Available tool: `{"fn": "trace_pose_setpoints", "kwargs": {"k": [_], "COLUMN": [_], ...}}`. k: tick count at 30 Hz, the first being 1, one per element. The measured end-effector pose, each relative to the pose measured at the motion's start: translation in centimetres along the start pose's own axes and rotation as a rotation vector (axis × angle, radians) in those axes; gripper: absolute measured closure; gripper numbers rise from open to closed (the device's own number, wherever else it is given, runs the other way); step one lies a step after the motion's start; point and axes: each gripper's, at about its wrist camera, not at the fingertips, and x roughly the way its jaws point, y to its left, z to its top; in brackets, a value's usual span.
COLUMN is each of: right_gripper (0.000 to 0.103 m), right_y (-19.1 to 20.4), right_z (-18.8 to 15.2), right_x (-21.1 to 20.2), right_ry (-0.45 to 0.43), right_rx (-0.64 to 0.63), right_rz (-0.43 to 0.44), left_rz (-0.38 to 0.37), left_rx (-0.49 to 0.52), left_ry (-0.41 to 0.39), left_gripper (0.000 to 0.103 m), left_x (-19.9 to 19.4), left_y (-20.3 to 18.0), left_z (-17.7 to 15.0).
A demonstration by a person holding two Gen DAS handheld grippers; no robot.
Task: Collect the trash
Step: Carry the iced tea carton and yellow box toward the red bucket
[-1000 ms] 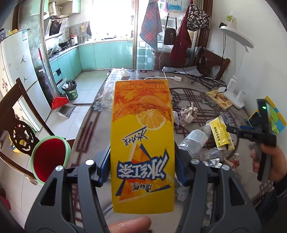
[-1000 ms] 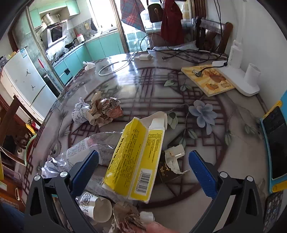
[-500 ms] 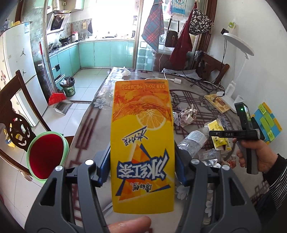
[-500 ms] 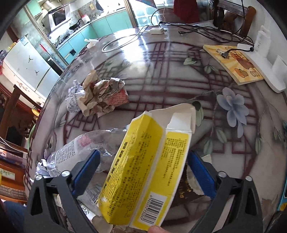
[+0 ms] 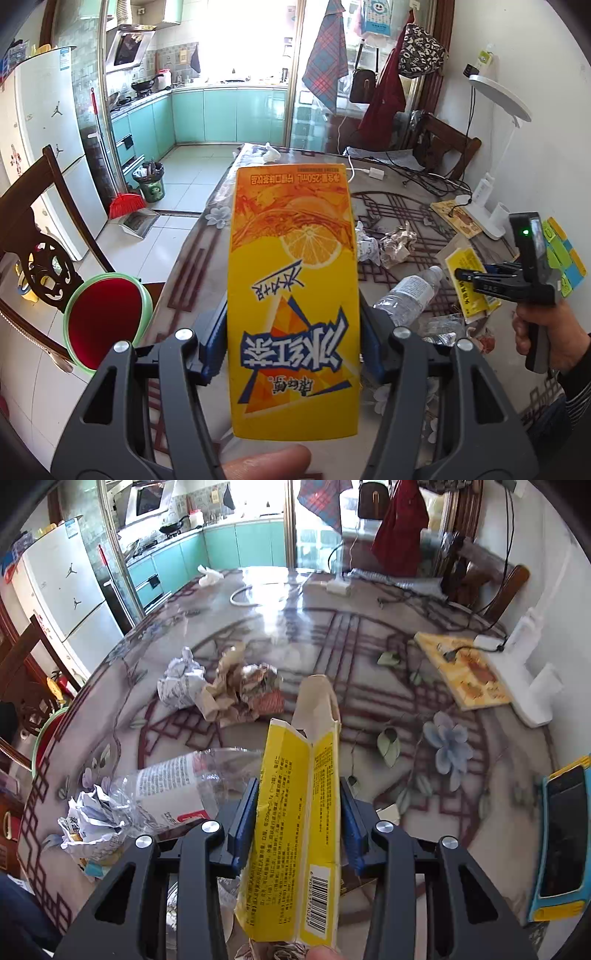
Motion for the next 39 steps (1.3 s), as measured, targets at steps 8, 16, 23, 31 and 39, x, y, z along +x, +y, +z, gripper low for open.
{"fn": "trace_pose_setpoints", "kwargs": {"k": [8, 16, 23, 31, 39], "right_gripper": [0.065, 0.065, 0.065, 0.065, 0.065], "right_y": [4.2, 12.4, 20.5, 29.8, 35.4], "right_z": [1.5, 3.8, 5.7, 7.2, 7.6], "right_x": [-4.8, -6.7, -6.4, -5.6, -4.4], "right_ry": [-0.109, -0.177, -0.211, -0.233, -0.225], "right_rx": [-0.069, -0.167, -0.229, -0.297, -0.344], "right_rz": [-0.008, 0.084, 0.187, 0.273, 0.303], "left_rz": [0.031, 0.172, 0.371, 0.470, 0.461], "left_rx": [-0.003, -0.103, -0.214, -0.336, -0.337], "left_ry": [-0.046, -0.080, -0.042, 0.086, 0.197], "left_gripper": [0.046, 0.046, 0.046, 0.046, 0.046], "left_x": [-1.7, -2.5, -0.3, 5.6, 11.8], "left_y": [2.2, 10.2, 20.2, 29.2, 32.6], "left_z": [1.2, 3.3, 3.0, 0.1, -2.7]}}
